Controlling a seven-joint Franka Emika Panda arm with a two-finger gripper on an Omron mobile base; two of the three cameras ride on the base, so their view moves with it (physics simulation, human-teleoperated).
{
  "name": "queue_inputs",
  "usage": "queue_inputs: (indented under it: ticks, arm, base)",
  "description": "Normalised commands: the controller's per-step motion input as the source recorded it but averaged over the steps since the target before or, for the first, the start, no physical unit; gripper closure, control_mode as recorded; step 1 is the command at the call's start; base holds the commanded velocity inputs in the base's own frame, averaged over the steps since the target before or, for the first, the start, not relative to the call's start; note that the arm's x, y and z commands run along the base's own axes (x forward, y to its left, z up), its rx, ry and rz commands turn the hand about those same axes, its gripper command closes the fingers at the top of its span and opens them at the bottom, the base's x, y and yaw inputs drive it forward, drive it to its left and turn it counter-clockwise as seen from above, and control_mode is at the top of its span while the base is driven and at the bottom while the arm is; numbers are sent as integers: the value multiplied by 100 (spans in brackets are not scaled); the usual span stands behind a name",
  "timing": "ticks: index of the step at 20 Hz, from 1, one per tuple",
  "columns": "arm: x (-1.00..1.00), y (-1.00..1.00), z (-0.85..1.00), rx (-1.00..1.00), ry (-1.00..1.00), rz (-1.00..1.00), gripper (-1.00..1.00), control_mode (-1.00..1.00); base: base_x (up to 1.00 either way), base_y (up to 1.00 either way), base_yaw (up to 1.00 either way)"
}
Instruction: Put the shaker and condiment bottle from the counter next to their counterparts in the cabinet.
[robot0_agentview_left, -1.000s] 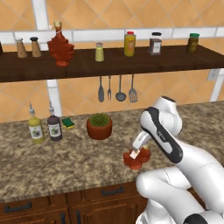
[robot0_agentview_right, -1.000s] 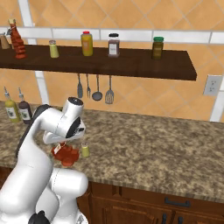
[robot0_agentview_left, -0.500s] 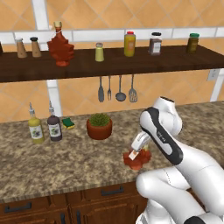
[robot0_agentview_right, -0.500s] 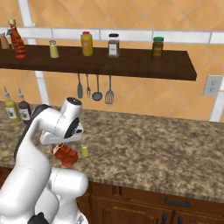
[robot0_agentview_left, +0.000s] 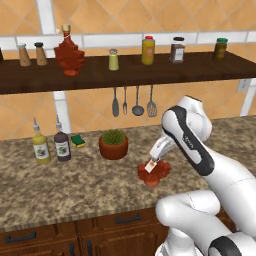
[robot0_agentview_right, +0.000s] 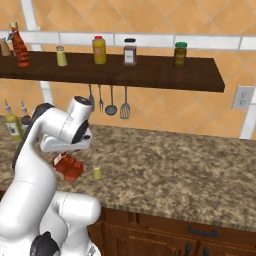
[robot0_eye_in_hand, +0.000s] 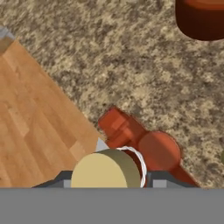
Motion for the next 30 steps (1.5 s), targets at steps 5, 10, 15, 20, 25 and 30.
queue_inputs:
  ticks: [5,10,15,20,25,30]
  arm:
    - [0,20,38,-6,10,0,100,-100]
    - [0,47,100,-2,22,5,100,-100]
    - [0,56,100,0,24,1,100,-100]
    - [0,36,21,-3,2,0,100,-100]
    - [0,31,65,-14,-1,-21,100,-100]
    - [1,34,90,-21,-5,-34,100,-100]
  base:
    - [0,0,0]
    - [0,0,0]
    - [0,0,0]
    - [0,0,0]
    - [0,0,0]
    - [0,0,0]
